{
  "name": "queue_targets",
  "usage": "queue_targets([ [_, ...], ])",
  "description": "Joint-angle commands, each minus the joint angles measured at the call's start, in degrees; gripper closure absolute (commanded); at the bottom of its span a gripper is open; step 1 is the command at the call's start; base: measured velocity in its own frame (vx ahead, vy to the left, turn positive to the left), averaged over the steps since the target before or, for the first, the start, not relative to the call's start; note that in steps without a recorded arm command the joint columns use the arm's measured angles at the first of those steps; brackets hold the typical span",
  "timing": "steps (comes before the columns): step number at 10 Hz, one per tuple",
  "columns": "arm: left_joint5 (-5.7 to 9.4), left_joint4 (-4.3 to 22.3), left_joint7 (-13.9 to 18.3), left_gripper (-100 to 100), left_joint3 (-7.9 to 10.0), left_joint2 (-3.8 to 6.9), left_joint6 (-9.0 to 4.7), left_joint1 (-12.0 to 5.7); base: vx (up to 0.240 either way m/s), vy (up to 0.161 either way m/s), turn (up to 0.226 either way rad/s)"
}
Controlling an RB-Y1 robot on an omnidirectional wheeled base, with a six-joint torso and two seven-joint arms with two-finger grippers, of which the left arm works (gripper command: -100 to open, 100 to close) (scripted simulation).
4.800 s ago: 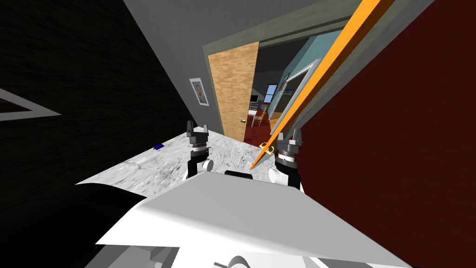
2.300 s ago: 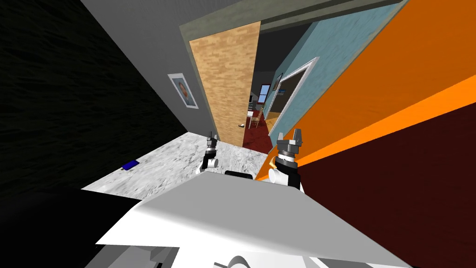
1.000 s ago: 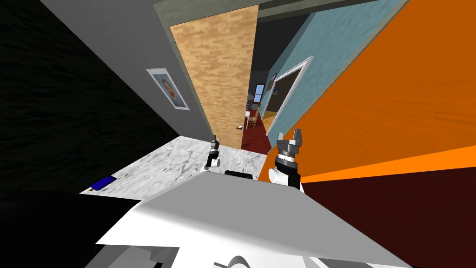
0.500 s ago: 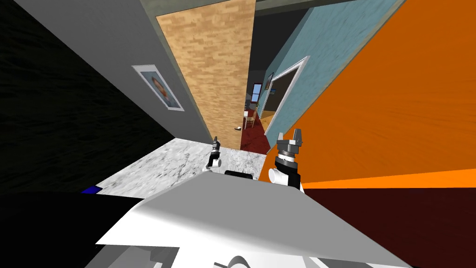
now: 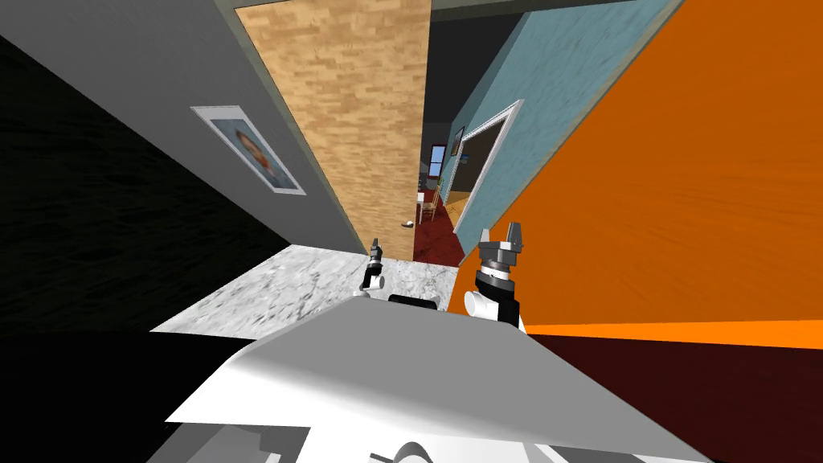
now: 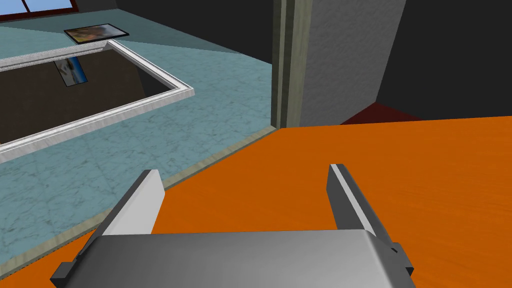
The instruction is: Pull the door open
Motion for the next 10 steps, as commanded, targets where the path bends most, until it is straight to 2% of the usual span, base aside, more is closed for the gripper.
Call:
queue_targets([
  [1, 0.39, 2.6, -0.7, -100, 0.1, -0.31, -0.33, -1.08, 0.099, 0.03, -0.15],
  [3, 0.82, 5.5, -1.4, -100, 0.2, -0.75, -0.71, -2.23, 0.097, 0.033, -0.099],
  [4, 1.25, 8.4, -2.1, -100, 0.3, -1.19, -1.09, -3.36, 0.139, 0.031, -0.23],
  [7, 1.83, 12.3, -3.0, -100, 0.44, -1.92, -1.6, -4.9, 0.108, 0.026, -0.13],
  [8, 2.19, 14.8, -3.6, -100, 0.53, -2.42, -1.92, -5.87, 0.121, 0.033, -0.221],
  [10, 2.51, 16.9, -4.1, -100, 0.6, -2.93, -2.2, -6.71, 0.107, 0.032, -0.136],
])
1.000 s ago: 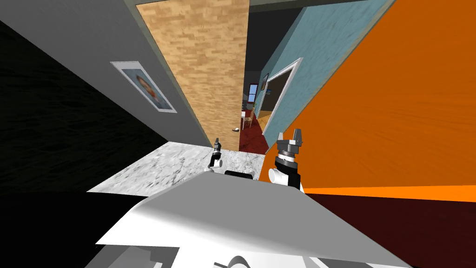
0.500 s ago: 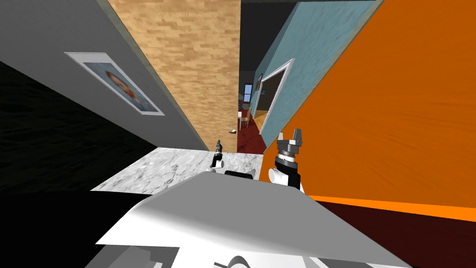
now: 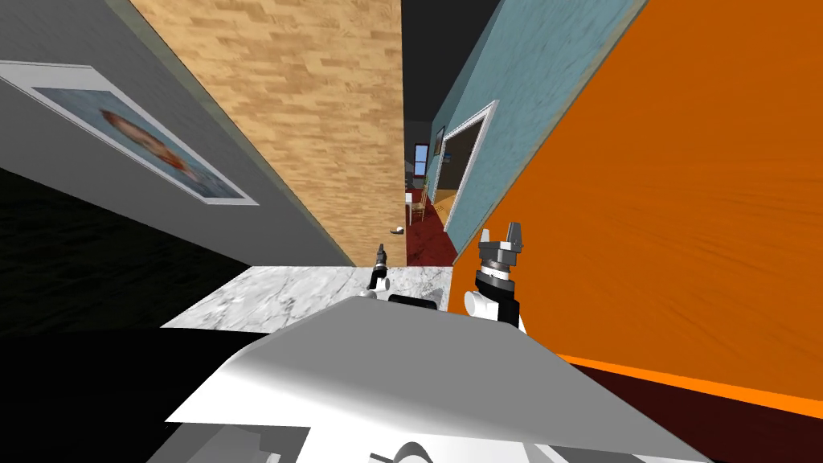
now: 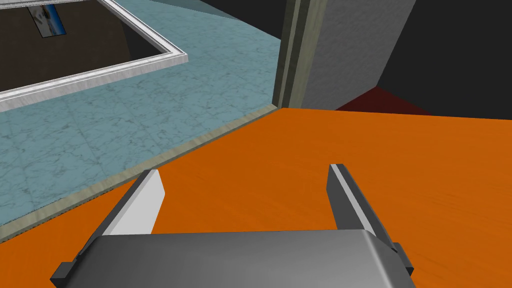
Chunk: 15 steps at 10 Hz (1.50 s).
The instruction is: Pull the door open
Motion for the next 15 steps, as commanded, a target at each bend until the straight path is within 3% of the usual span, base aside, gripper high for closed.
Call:
queue_targets([
  [1, 0.24, 1.6, -0.5, -100, 0.04, -0.47, -0.26, -0.58, 0.088, 0.028, -0.121],
  [4, 0.64, 4.4, -1.1, -100, 0.14, -1.2, -0.62, -1.66, 0.078, 0.03, -0.117],
  [6, 1.15, 7.8, -2.0, -100, 0.26, -2.3, -1.06, -3.0, 0.137, 0.028, -0.234],
  [7, 1.03, 7.5, -1.6, -100, 0.26, -2.02, -1.36, -3.0, 0.057, 0.024, -0.044],
  [13, 0.95, 9.6, 1.5, -100, -0.86, 4.29, -1.35, -3.36, -0.113, -0.018, 0.147],
  [14, 0.64, 10.1, 2.5, -100, -1.23, 5.0, -1.49, -3.45, -0.03, -0.004, -0.035],
  [15, 0.34, 10.4, 3.3, -100, -1.5, 5.06, -1.68, -3.53, 0.075, -0.01, -0.111],
])
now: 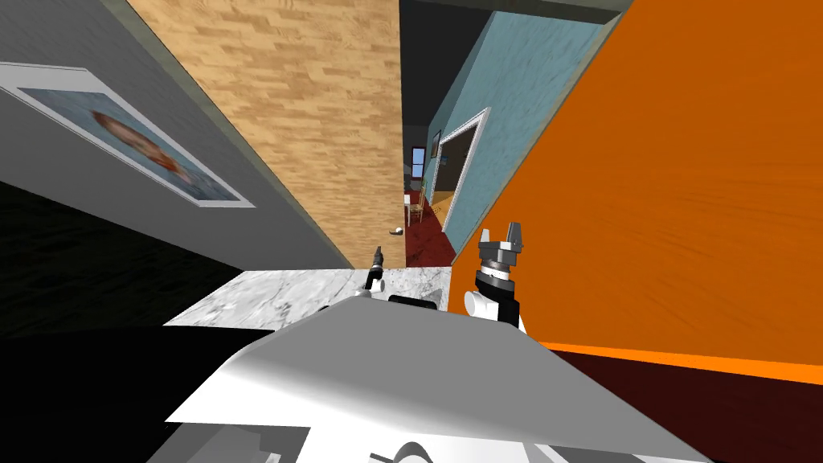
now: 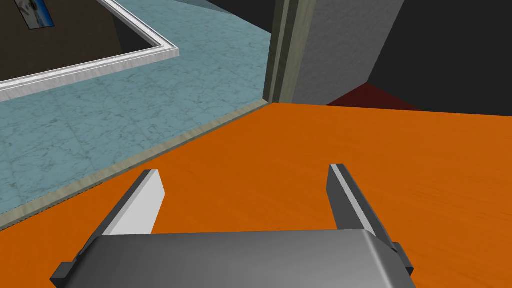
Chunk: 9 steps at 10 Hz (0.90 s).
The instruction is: Pull the door open
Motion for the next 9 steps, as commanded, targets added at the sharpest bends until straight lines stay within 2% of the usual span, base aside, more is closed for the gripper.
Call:
queue_targets([
  [1, -0.34, 0.5, 1.0, -100, -0.33, 0.1, -0.32, -0.18, 0.149, -0.012, -0.11],
  [5, -0.72, 0.8, 1.9, -100, -0.62, -0.55, -0.55, -0.29, 0.194, 0.007, -0.041],
  [9, -0.95, 1.0, 2.4, -100, -0.79, -1.28, -0.7, -0.38, 0.229, -0.008, 0.001],
])
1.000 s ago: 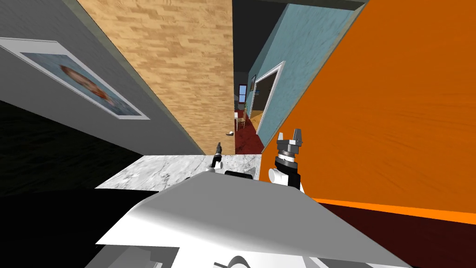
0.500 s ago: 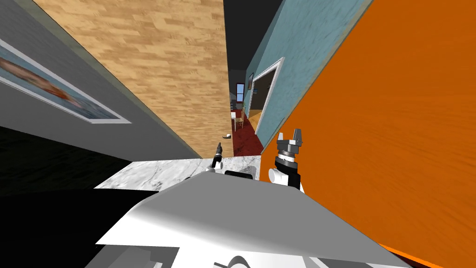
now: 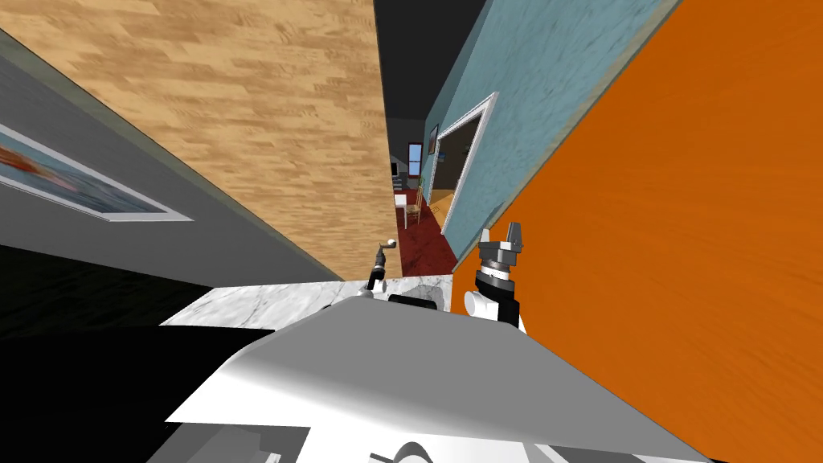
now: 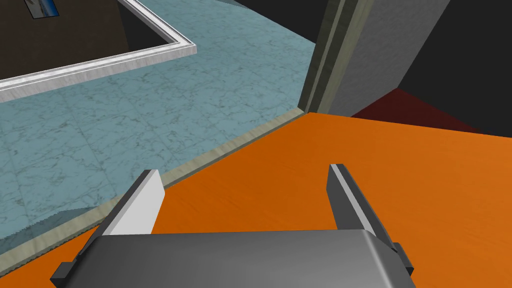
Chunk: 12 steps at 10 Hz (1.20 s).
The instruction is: Pull the door open
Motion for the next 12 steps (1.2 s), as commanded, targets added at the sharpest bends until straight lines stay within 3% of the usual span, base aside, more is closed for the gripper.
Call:
queue_targets([
  [1, -0.06, -0.1, 0.0, -100, -0.04, -0.32, 0.04, 0.06, 0.223, -0.041, 0.013],
  [4, -0.1, -0.2, 0.1, -100, -0.06, -0.52, 0.07, 0.05, 0.172, -0.024, 0.013],
  [5, -0.1, -0.2, 0.1, 100, -0.06, -0.52, 0.07, 0.05, -0.009, 0.0, -0.002],
  [12, -0.08, 0.0, 0.4, 100, -0.24, -0.3, 0.24, 0.14, -0.048, 0.01, -0.008],
])
